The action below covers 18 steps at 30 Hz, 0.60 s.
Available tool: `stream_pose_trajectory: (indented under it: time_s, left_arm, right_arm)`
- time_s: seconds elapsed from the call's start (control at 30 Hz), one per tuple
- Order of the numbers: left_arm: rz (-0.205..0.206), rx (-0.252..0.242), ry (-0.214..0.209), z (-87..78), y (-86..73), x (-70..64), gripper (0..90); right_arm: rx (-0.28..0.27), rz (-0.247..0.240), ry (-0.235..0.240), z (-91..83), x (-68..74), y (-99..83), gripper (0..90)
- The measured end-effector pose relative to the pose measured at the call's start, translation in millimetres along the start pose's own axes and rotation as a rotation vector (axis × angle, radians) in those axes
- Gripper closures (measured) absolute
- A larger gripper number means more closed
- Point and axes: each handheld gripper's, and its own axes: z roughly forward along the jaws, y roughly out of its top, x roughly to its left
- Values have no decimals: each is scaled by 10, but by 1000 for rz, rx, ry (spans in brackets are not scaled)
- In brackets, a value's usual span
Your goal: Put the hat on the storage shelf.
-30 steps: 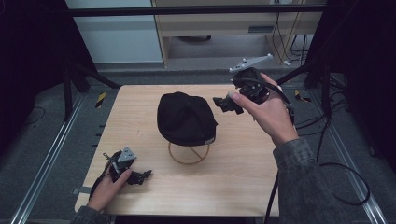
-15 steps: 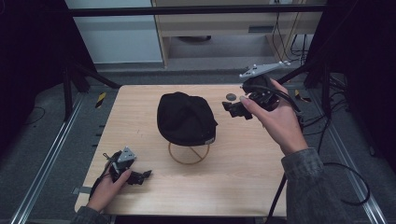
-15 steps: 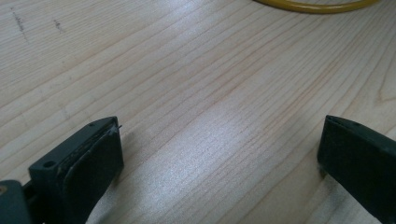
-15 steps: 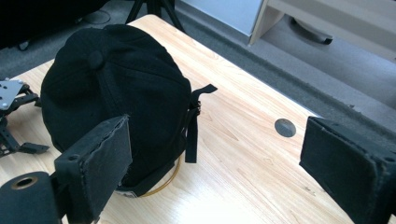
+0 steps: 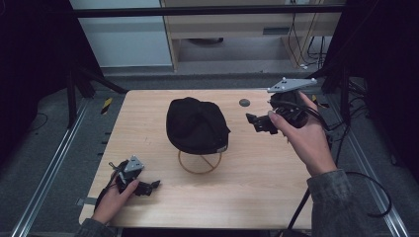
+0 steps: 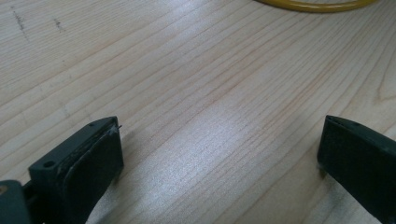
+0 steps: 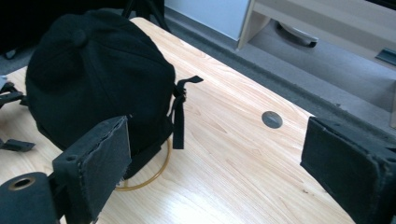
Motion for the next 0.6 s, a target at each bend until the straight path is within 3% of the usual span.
stream_pose_trajectory:
  time_s: [0.47, 0.6]
  left_arm:
    - [-1, 2, 0, -2, -1, -1, 0]
    - [-1, 2, 0, -2, -1, -1, 0]
  right_arm:
    - [-13, 22, -59, -137, -47, -299, 68]
    - [-35, 53, -79, -156, -52, -437, 83]
